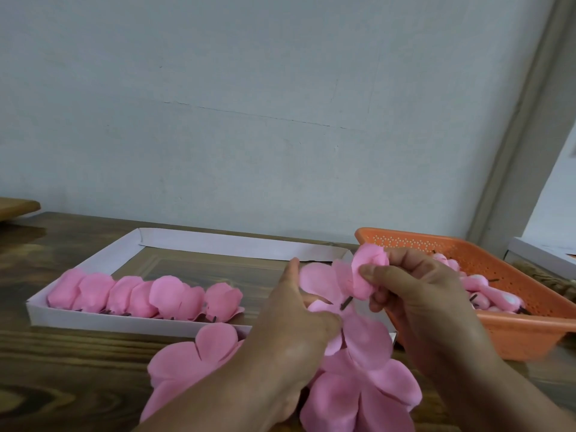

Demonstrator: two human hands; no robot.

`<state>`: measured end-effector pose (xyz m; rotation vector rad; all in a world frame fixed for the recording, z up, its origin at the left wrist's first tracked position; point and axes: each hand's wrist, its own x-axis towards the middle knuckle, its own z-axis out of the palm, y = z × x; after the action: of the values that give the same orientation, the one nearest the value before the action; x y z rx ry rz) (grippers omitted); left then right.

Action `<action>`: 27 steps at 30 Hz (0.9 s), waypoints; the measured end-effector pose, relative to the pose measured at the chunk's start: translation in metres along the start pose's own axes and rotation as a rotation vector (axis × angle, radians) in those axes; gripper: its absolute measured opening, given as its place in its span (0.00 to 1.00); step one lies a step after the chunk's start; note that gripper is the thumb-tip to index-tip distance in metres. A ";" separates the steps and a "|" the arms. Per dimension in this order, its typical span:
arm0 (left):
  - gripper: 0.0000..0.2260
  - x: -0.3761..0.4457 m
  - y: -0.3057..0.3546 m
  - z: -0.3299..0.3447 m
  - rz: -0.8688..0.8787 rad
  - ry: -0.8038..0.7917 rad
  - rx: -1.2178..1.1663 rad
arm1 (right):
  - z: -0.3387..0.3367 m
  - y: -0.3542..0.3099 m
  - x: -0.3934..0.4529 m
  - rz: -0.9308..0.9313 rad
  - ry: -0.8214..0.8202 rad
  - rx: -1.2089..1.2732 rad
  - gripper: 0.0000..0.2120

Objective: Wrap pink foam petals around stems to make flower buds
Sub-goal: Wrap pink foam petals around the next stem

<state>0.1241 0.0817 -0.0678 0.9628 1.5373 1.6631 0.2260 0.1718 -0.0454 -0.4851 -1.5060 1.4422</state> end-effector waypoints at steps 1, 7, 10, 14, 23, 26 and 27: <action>0.36 0.000 0.000 0.000 0.020 -0.021 -0.023 | 0.000 0.000 -0.001 -0.007 -0.007 -0.002 0.05; 0.24 0.000 0.002 -0.001 -0.006 -0.090 -0.214 | -0.001 0.002 -0.003 -0.054 -0.042 -0.069 0.04; 0.20 -0.003 0.005 -0.001 -0.067 -0.075 -0.196 | 0.001 0.002 -0.005 -0.073 -0.069 -0.101 0.04; 0.09 -0.002 0.002 0.000 -0.133 -0.002 -0.128 | 0.004 0.002 -0.008 -0.093 -0.093 -0.104 0.03; 0.09 0.001 0.003 0.000 -0.264 0.100 -0.222 | 0.004 0.000 -0.008 -0.106 -0.089 -0.136 0.06; 0.10 0.001 0.003 -0.001 -0.281 0.103 -0.238 | 0.003 0.000 -0.008 -0.147 -0.079 -0.200 0.07; 0.09 0.000 0.004 -0.002 -0.282 0.113 -0.238 | 0.003 0.001 -0.009 -0.152 -0.087 -0.220 0.07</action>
<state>0.1226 0.0808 -0.0640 0.5105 1.4312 1.6703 0.2269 0.1629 -0.0487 -0.4336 -1.7433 1.2004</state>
